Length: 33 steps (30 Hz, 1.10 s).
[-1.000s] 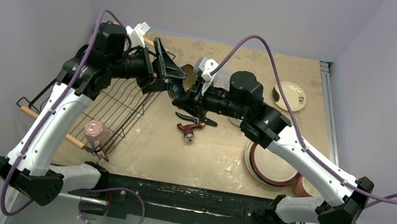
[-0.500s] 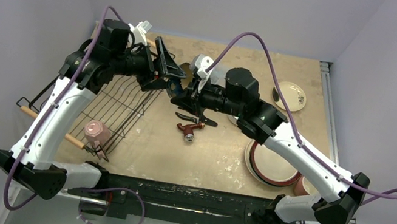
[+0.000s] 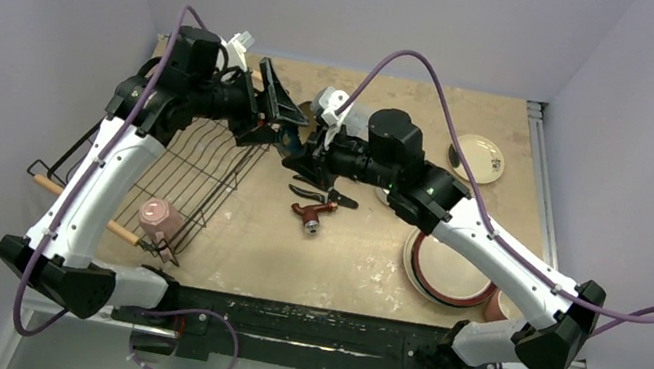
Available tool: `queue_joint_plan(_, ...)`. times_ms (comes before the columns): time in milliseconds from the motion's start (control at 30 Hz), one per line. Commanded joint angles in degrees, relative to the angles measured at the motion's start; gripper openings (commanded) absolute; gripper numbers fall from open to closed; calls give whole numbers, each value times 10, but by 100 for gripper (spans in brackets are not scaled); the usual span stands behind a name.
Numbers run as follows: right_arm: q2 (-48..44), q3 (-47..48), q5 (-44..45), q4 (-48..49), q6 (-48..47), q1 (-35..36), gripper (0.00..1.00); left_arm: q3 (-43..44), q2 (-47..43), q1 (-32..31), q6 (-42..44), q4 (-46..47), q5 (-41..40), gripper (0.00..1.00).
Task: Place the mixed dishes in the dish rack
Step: Turn the bowl upside down on the dish rack.
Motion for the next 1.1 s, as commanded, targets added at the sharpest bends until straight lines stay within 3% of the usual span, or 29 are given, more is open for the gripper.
queue_joint_plan(0, -3, 48, 6, 80, -27, 5, 0, 33, 4, -6, -2, 18, 51, 69)
queue_joint_plan(133, -1, 51, 6, 80, -29, 6, 0, 33, 9, -6, -3, 18, 55, 80)
queue_joint_plan(467, 3, 50, 4, 86, -27, 5, 0, 32, 11, -6, 1, 20, 63, 84)
queue_joint_plan(533, 4, 49, 4, 87, -27, 6, 0, 30, 10, -6, 2, 22, 65, 79)
queue_joint_plan(600, 3, 48, 5, 88, -25, 6, 0, 28, 8, -5, 2, 25, 67, 67)
queue_joint_plan(667, 3, 48, 8, 87, -25, 6, 0, 21, 5, -2, -1, 36, 75, 49)
queue_joint_plan(733, 3, 47, 10, 85, -26, 5, 0, 10, 1, 2, -6, 49, 81, 22)
queue_joint_plan(800, 3, 47, 12, 83, -27, 6, 7, 3, -5, 6, -9, 53, 80, 8)
queue_joint_plan(900, 1, 45, 17, 84, -27, 6, 14, -11, -18, 11, -16, 66, 79, 0)
queue_joint_plan(1067, -1, 40, 24, 85, -27, 5, 28, -26, -32, 22, -33, 85, 87, 0)
